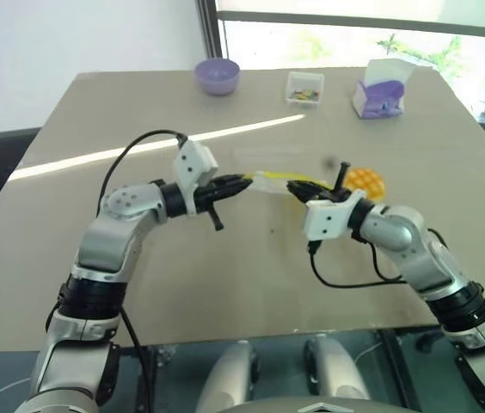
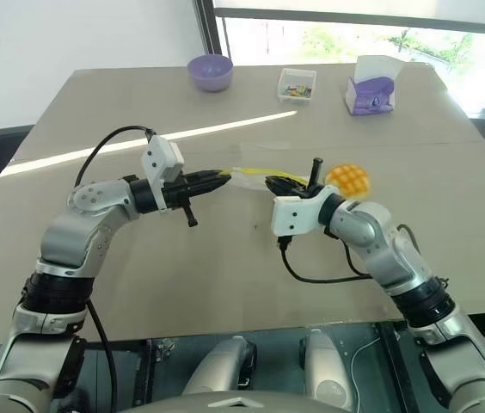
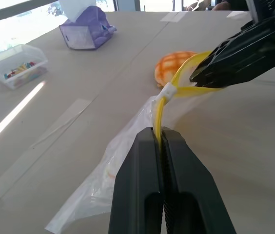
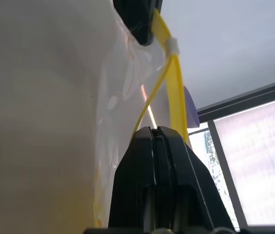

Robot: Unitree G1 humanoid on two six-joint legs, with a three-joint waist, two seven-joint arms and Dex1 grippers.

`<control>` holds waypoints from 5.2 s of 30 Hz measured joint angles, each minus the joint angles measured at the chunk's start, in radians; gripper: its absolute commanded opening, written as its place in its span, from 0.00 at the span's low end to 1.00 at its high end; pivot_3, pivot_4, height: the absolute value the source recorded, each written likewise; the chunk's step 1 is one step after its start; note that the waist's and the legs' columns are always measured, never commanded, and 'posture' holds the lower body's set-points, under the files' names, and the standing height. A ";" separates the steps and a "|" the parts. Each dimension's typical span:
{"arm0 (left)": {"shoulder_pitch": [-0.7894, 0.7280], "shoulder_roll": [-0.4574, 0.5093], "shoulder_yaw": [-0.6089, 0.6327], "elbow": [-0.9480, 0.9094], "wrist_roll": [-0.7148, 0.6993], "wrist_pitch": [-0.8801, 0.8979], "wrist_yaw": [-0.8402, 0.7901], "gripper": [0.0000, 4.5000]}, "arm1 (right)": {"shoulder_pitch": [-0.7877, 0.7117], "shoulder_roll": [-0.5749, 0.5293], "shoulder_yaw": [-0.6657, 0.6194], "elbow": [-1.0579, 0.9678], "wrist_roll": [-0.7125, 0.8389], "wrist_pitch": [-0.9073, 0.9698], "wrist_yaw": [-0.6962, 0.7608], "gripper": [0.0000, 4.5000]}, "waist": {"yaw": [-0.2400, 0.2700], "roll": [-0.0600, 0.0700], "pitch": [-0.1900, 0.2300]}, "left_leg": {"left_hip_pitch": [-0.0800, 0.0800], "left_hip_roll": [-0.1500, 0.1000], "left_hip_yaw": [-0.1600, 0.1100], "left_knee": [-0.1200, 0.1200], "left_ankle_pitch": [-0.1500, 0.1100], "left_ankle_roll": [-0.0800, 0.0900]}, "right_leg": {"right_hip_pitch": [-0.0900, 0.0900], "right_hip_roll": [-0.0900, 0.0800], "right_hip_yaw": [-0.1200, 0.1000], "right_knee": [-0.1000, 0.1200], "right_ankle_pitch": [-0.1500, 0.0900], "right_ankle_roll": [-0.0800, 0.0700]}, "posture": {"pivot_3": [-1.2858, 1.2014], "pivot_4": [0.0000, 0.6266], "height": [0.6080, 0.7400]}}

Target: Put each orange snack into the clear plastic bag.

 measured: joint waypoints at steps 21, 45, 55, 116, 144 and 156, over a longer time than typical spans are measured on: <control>0.161 0.052 -0.065 -0.029 0.175 -0.298 -0.068 0.00 | 0.007 0.209 -0.033 0.116 0.161 0.558 0.007 0.30 | 0.004 0.000 0.000 | 0.001 0.000 0.000 0.000 -0.001 0.002 | 0.001 0.000 0.000 0.000 0.000 0.000 | 0.52 0.24 1.00; 0.129 0.018 -0.058 -0.001 0.152 -0.161 0.014 0.00 | -0.034 0.166 0.025 0.247 -0.002 0.190 -0.156 0.99 | -0.002 0.000 0.000 | 0.001 0.000 0.000 0.000 0.000 0.000 | 0.001 0.000 0.000 0.000 0.000 0.000 | 0.52 0.24 1.00; 0.113 0.014 -0.033 0.010 0.144 -0.115 0.052 0.00 | 0.002 0.166 -0.096 0.171 0.249 0.288 0.033 0.99 | -0.001 0.000 0.000 | 0.001 0.000 0.000 0.000 -0.002 0.004 | 0.001 0.000 0.000 0.000 0.000 0.000 | 0.52 0.24 1.00; 0.031 0.007 0.012 0.074 0.153 -0.059 0.116 0.00 | 0.074 0.139 -0.357 0.188 0.389 0.384 -0.105 0.02 | -0.002 0.001 0.000 | 0.001 0.001 0.000 0.000 -0.001 0.002 | 0.001 0.000 0.000 0.000 0.000 0.000 | 0.52 0.24 1.00; 0.085 0.006 -0.056 0.046 0.213 -0.276 0.026 0.00 | -0.079 0.173 -0.143 0.169 0.418 0.450 0.093 0.02 | 0.004 0.001 0.000 | 0.001 0.000 0.000 0.000 -0.001 0.001 | 0.001 0.000 0.000 -0.001 0.000 0.000 | 0.52 0.24 1.00; 0.106 0.007 -0.081 0.046 0.193 -0.344 -0.028 0.00 | -0.131 0.217 -0.044 0.291 0.289 0.320 0.074 0.12 | 0.000 0.001 0.000 | 0.001 0.001 0.000 0.000 -0.001 0.001 | 0.001 0.000 0.000 0.000 0.000 0.000 | 0.52 0.24 1.00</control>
